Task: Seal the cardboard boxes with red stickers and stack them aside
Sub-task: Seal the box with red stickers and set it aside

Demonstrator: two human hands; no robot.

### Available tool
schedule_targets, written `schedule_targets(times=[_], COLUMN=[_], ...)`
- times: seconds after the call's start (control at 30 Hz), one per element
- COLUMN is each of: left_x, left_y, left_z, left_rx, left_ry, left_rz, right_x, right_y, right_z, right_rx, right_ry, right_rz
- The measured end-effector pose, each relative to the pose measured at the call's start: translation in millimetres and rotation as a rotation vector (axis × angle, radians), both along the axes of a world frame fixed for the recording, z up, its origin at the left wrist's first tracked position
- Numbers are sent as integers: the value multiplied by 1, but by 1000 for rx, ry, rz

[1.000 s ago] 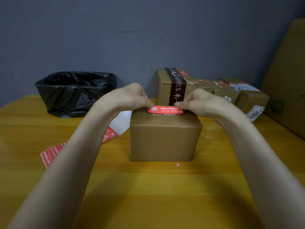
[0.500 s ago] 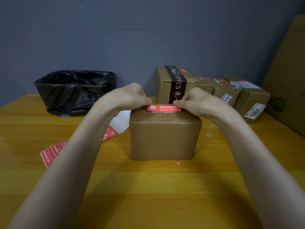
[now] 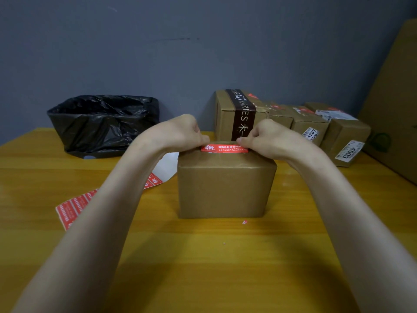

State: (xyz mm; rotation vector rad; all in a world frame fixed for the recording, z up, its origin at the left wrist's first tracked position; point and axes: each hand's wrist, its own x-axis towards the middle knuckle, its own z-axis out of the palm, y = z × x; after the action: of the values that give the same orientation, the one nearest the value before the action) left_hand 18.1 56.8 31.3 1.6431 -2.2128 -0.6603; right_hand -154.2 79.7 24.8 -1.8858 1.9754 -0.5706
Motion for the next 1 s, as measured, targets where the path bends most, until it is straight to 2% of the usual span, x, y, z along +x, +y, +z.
schedule_targets(times=[0.3, 0.73, 0.9, 1.0], left_x=[0, -3, 4, 10], left_y=[6, 8, 8, 4], left_z=[2, 2, 4, 7], left_rx=[-26, -85, -95, -107], left_ry=[-25, -174, -217, -140], left_rz=[-20, -29, 28, 48], right_x=[0, 4, -3, -10], right_y=[1, 5, 5, 6], right_z=[0, 1, 4, 6], right_rx=[2, -67, -35, -52], right_ry=[27, 126, 156, 135], right_rz=[11, -25, -52, -56])
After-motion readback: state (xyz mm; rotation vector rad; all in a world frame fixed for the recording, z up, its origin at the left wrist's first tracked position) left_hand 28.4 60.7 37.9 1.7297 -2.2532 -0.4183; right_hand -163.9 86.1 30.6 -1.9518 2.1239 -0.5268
